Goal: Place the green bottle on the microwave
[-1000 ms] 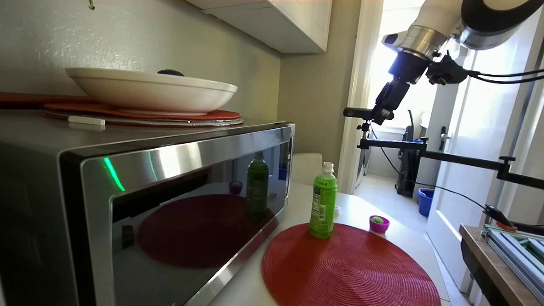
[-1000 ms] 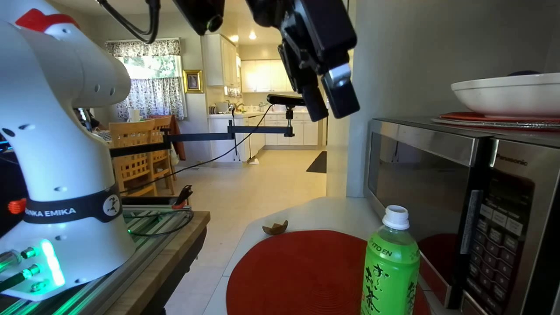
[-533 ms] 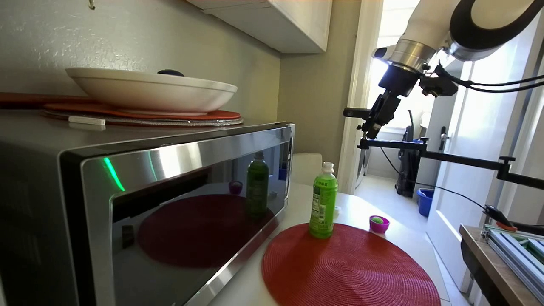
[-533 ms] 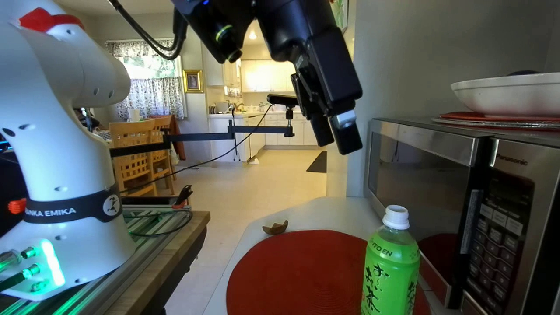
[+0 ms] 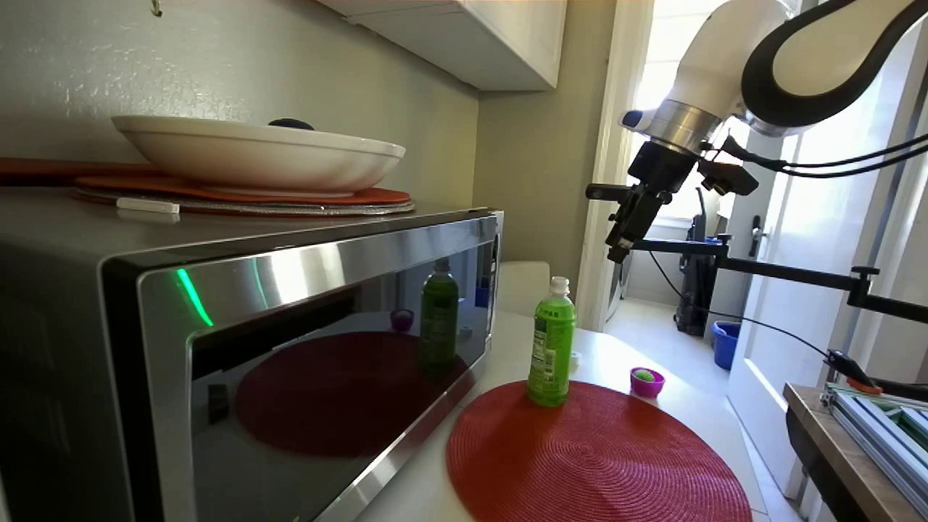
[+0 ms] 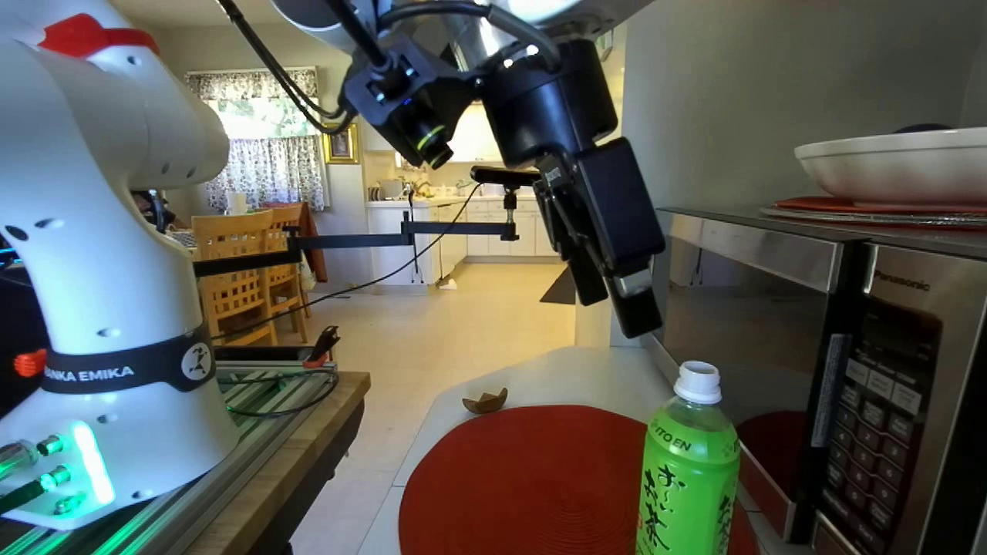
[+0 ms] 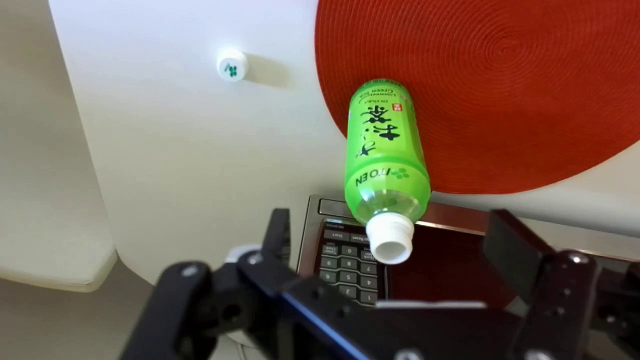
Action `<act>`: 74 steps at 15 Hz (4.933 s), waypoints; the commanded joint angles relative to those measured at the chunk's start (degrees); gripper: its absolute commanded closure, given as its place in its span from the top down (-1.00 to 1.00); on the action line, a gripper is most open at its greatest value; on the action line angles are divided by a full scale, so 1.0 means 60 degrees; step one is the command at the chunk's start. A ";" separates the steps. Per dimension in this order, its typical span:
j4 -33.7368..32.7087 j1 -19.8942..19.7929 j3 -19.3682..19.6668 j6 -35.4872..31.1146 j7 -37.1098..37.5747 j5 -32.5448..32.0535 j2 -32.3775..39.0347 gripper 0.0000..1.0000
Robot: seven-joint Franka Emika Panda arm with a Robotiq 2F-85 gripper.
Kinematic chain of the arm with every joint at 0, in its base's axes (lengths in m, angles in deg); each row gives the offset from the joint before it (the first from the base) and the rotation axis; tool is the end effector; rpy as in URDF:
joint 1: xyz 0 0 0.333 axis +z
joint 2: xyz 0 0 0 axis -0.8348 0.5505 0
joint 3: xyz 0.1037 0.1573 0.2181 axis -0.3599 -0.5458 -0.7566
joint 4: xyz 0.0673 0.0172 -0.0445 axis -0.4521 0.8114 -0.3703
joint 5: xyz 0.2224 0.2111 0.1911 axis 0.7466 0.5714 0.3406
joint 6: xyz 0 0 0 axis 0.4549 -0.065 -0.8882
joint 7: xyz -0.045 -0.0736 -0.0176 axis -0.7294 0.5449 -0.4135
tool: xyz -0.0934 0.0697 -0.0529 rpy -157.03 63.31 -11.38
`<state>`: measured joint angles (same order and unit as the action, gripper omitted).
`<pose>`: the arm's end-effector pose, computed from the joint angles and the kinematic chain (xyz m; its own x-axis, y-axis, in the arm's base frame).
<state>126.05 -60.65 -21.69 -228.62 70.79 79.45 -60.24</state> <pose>0.3858 -0.1066 0.3263 0.9336 0.1236 0.3365 0.0929 -0.9900 0.1059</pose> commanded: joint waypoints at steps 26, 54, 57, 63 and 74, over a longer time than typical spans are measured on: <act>0.0004 0.0186 -0.0656 -0.4906 0.1367 0.0307 0.3087 1.00; -0.0012 -0.0120 -0.0677 -0.6672 0.1698 -0.0230 0.3958 -1.00; -0.0012 -0.0109 -0.0664 -0.6652 0.1647 -0.0225 0.3943 -1.00; -0.0019 -0.0099 -0.0873 -0.5601 0.1429 -0.0027 0.3450 -0.47; -0.0216 -0.0278 -0.1005 -0.2191 0.1478 -0.0120 0.1671 1.00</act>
<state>124.79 -61.30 -26.86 -245.57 79.86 79.59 -47.81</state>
